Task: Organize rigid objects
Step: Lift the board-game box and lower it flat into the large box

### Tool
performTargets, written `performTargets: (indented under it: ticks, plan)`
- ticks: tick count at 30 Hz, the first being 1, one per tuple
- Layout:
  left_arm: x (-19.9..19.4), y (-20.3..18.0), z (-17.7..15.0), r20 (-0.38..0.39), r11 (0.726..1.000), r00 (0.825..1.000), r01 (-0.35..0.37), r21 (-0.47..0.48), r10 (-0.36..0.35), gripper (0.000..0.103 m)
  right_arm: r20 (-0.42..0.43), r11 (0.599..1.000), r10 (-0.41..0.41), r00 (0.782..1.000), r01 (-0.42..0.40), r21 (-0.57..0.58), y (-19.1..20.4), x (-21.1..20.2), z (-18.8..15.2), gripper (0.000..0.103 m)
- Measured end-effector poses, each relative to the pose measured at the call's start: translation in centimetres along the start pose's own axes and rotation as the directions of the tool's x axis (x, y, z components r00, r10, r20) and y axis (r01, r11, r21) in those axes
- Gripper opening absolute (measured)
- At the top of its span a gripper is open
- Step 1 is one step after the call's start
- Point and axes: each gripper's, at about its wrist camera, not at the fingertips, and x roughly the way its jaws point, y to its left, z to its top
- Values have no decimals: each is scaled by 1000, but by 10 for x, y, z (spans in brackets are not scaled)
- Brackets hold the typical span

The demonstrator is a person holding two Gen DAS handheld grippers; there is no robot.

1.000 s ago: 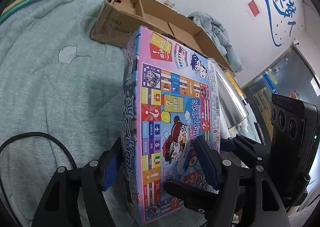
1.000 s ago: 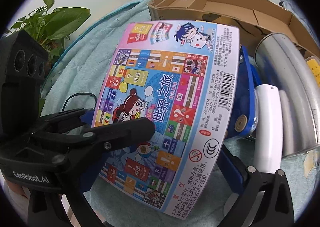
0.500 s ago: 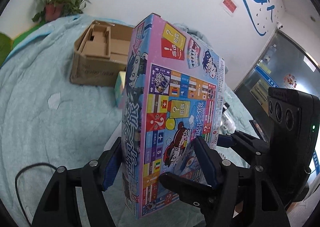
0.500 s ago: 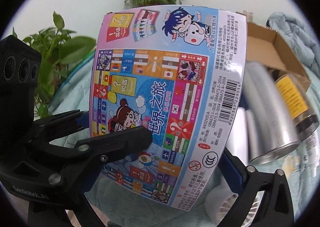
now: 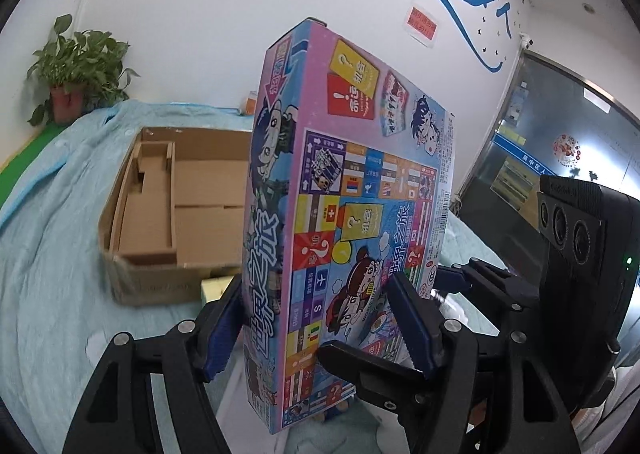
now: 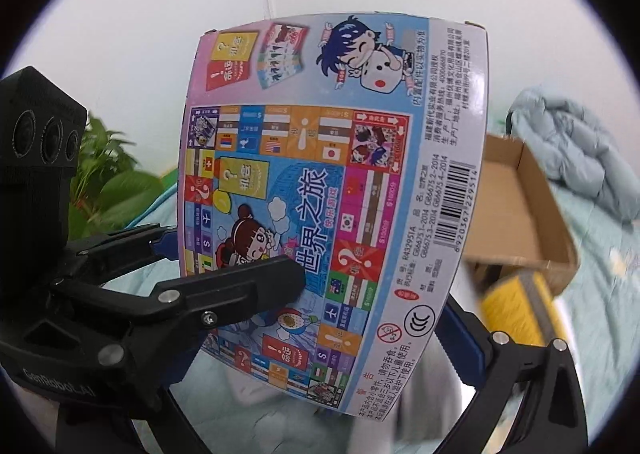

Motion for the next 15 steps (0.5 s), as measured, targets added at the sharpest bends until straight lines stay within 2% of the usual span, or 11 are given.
performTargets:
  ticks: [3, 8, 11, 15]
  plan:
    - [15, 6, 22, 7, 1000, 1000, -6, -7, 6, 67, 9, 1000, -5, 1000, 5, -5, -9, 12, 20, 101]
    - [52, 29, 82, -5, 999, 999, -31, -8, 31, 67, -19, 1000, 13, 1000, -13, -6, -31, 42, 61, 101]
    - [74, 54, 113, -19, 999, 1000, -12, -49, 11, 67, -32, 1000, 2, 999, -3, -31, -37, 62, 85, 101]
    - [103, 81, 131, -71, 996, 997, -36, -77, 30, 67, -97, 999, 34, 995, -35, -8, -45, 90, 103, 100]
